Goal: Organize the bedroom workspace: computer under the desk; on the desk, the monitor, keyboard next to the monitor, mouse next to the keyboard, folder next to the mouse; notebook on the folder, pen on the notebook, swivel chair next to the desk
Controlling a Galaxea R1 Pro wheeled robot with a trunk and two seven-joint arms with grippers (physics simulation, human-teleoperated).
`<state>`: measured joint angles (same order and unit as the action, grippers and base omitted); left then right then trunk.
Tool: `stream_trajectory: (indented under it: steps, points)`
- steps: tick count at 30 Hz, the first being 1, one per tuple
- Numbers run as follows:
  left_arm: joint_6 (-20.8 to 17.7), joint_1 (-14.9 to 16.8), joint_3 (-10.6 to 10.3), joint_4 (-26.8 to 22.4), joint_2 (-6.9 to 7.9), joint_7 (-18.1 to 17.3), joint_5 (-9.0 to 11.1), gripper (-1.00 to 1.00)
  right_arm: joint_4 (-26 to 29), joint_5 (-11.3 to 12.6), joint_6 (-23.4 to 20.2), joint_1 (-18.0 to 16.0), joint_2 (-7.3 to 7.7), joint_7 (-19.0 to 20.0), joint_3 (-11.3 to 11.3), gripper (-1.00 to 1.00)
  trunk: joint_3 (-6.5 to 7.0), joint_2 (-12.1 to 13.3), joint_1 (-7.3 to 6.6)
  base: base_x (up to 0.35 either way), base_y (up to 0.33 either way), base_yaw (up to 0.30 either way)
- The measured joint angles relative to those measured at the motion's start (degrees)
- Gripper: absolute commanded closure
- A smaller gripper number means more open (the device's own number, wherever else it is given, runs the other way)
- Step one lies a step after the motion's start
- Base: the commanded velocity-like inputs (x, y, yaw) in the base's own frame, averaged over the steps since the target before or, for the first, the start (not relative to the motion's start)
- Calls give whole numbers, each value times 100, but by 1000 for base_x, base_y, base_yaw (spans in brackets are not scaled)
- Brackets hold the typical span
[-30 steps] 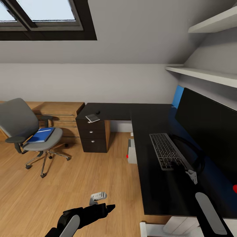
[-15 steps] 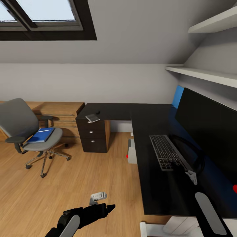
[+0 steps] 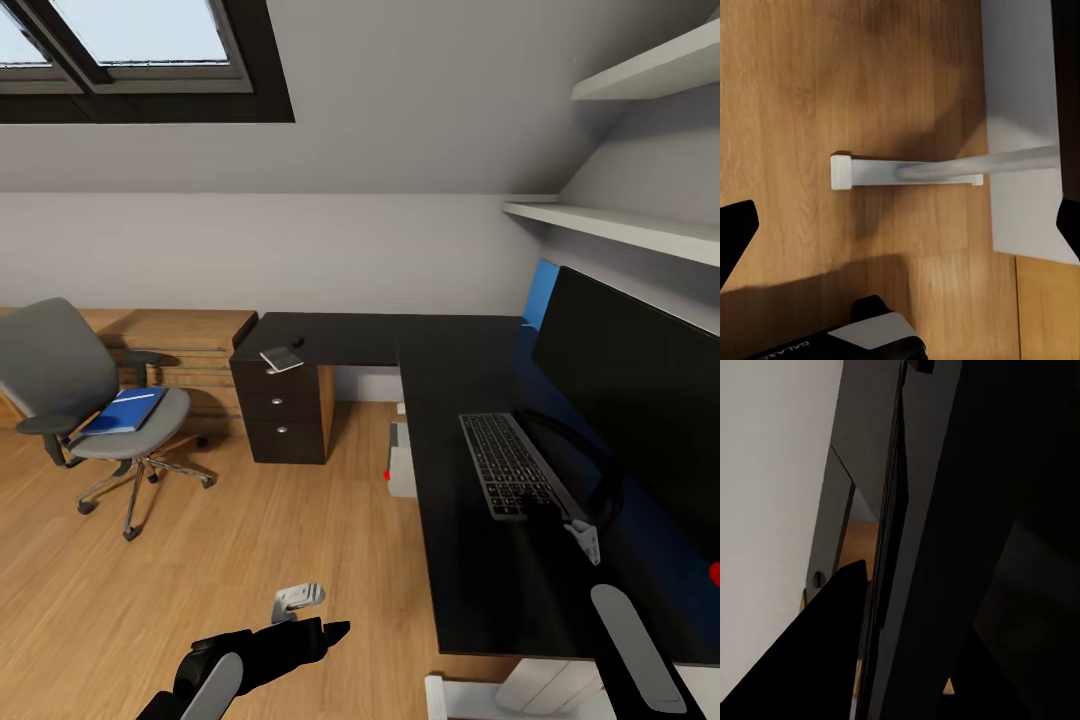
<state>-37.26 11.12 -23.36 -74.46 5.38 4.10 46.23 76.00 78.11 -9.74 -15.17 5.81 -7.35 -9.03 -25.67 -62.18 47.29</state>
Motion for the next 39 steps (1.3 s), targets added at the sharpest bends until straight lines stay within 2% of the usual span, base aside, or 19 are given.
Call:
stream_trajectory:
  steps: [21, 28, 39]
  points:
    - [-5, 0, -4, 0, -7, 14, 23, -100, 0, -15, 28, 0, 0, 2, 4, 100, 0, 0, 1, 31, 11, 0]
    - [-5, 0, -9, 0, -7, 15, 23, -100, 0, -1, 381, -6, 0, -74, 5, 100, 0, 0, 1, 0, 0, 0]
    - [-5, 0, -9, 0, -7, 12, 23, -100, 0, 10, 411, -6, 0, -94, 12, 100, 0, 0, 1, 0, 0, 0]
